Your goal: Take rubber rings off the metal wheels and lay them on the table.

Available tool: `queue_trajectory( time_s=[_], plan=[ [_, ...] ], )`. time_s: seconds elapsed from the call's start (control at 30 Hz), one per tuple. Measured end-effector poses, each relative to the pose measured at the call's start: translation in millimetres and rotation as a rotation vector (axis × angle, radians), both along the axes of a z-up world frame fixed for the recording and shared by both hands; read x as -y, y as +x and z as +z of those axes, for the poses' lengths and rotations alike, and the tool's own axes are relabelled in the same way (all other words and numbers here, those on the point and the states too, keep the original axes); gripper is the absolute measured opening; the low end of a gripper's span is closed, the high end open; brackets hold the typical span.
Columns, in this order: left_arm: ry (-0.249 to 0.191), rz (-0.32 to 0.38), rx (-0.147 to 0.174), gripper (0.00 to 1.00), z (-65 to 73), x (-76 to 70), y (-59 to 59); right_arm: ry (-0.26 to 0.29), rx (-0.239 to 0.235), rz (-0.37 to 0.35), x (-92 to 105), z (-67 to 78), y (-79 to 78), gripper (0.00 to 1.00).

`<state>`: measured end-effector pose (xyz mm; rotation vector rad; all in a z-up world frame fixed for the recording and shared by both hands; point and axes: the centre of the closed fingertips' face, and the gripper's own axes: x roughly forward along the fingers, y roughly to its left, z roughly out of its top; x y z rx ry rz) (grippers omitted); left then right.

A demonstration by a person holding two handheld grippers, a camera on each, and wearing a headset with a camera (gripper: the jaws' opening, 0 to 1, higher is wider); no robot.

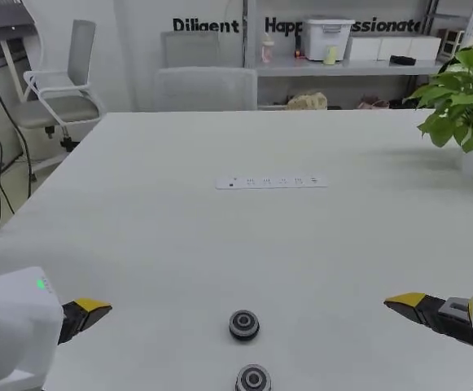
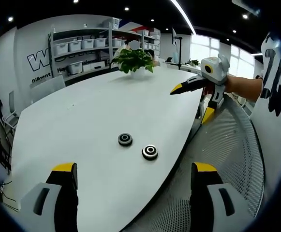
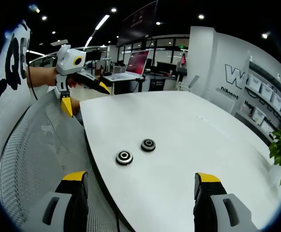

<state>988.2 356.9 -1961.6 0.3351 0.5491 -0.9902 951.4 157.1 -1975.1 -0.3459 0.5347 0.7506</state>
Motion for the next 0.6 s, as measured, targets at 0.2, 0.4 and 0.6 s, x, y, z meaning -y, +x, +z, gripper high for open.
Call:
queue_trajectory(
  time_s=[0.2,0.4,0.6],
  plan=[
    [-0.001,0.0,-0.002,0.94,-0.2,0.5,0.3,0.0,0.002,-0.002,0.6,0.3,1.7,0.9],
    [0.0,-0.003,-0.001,0.93,-0.5,-0.2,2.2,0.002,0.009,-0.003,1.4,1.9,5.0,0.89],
    [0.002,-0.011,0.005,0.91,0.6,0.7,5.4,0.005,0.023,0.004,0.1,5.6,10.3,0.87]
  ],
)
